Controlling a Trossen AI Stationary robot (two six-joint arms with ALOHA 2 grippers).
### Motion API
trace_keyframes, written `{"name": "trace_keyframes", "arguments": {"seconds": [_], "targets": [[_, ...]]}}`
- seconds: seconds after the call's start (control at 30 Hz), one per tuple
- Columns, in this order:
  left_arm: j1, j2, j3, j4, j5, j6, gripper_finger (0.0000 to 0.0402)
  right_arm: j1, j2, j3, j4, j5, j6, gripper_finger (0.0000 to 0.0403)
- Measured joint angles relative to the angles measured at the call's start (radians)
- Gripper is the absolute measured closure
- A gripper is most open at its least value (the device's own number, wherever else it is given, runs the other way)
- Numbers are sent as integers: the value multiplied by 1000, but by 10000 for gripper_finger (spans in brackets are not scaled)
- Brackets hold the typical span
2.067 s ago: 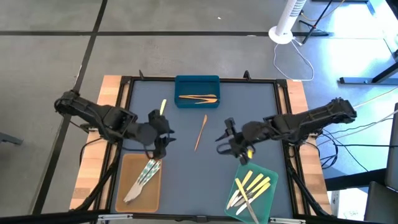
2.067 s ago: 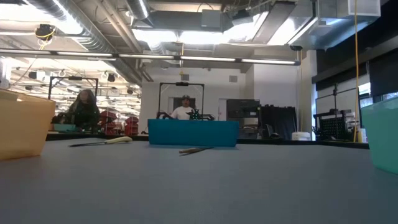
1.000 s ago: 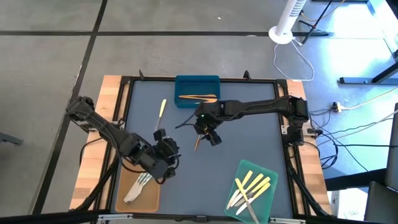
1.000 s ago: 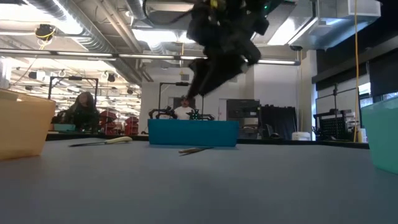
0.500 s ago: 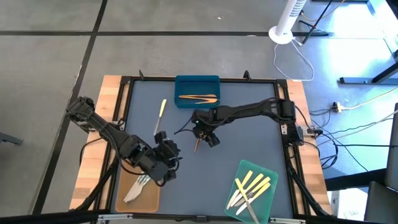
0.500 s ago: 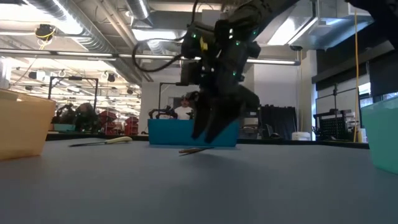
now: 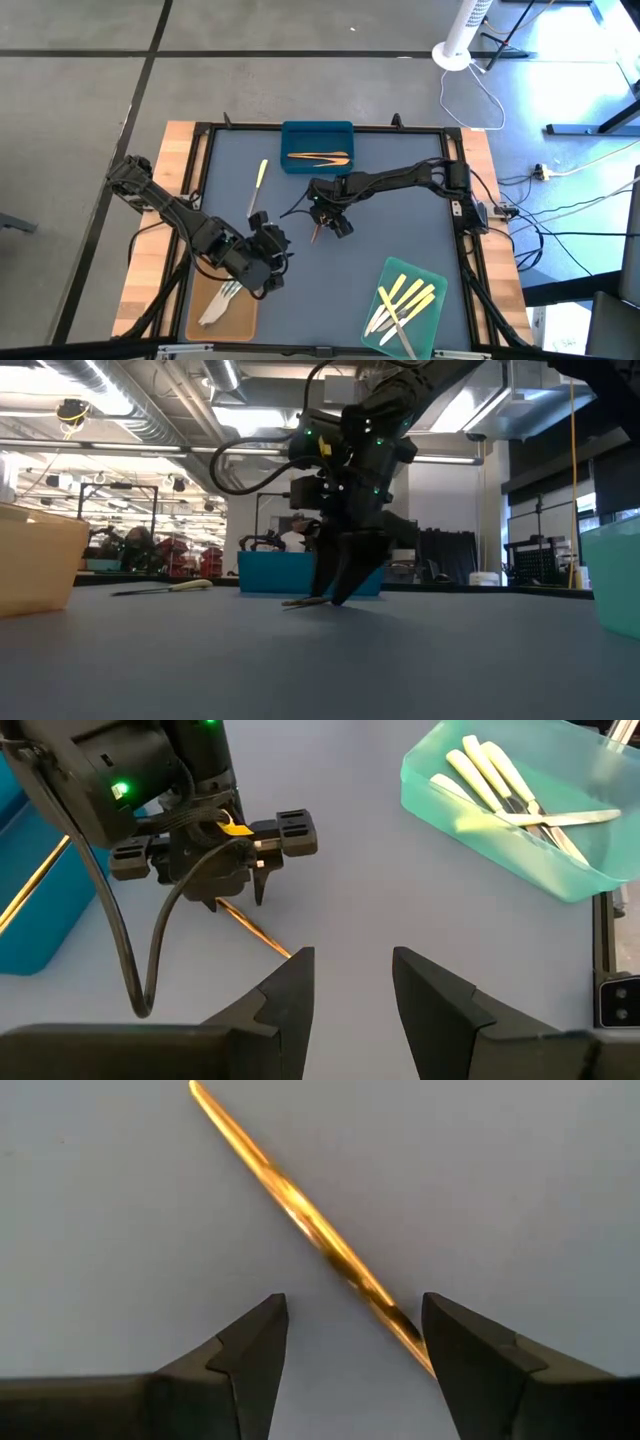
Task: Sort silverware by color (type)
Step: Put the gold knife into the blue bin
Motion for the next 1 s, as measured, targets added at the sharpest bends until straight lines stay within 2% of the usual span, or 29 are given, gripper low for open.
{"name": "trace_keyframes", "arguments": {"seconds": [0.13,0.47,1.0], "targets": [[0,0,0,0,0,0,271,0,0,0,-2,3,5,189],[0,0,0,0,0,0,271,2,1,0,-11,-4,6,275],[0,0,0,7,0,0,271,1,2,0,-6,22,8,360]]}}
